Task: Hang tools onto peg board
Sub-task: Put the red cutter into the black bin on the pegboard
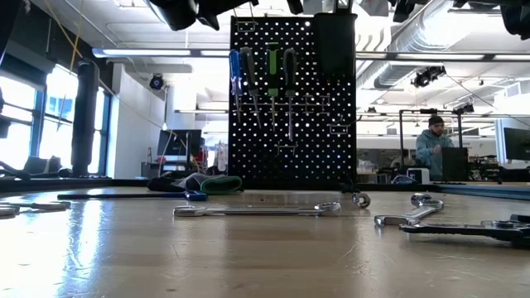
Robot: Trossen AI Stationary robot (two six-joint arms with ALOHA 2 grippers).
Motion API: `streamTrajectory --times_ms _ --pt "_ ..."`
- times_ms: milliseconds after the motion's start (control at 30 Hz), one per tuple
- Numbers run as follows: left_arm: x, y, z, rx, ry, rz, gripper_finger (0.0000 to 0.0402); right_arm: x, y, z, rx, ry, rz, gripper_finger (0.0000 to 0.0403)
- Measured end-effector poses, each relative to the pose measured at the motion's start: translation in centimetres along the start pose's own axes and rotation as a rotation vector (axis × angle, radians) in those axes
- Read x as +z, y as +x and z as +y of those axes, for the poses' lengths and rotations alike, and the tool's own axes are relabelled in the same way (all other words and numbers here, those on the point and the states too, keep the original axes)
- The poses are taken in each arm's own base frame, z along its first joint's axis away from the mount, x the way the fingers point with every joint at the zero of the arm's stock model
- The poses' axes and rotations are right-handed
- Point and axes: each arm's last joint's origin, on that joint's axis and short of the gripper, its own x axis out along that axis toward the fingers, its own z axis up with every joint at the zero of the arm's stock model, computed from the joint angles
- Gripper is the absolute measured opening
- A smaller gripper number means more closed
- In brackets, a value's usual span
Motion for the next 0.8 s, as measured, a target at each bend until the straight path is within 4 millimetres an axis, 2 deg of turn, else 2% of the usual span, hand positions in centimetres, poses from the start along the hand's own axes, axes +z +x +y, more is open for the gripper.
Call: streamTrajectory --times_ms 533,700,800 --pt "0.42 -0.01 -0.17 -0.009 0.041 -0.025 0.006 0.1 -0.05 -0.05 -0.005 0.016 0.0 0.0027" --pt "0.41 -0.01 -0.21 -0.028 0.042 -0.026 0.0052 -0.01 -0.06 -0.01 -0.003 0.027 0.012 0.0028" --pt "0.36 -0.03 -0.18 -0.038 0.034 -0.021 0.0051 -0.1 -0.06 -0.04 -0.024 0.022 0.025 0.0053"
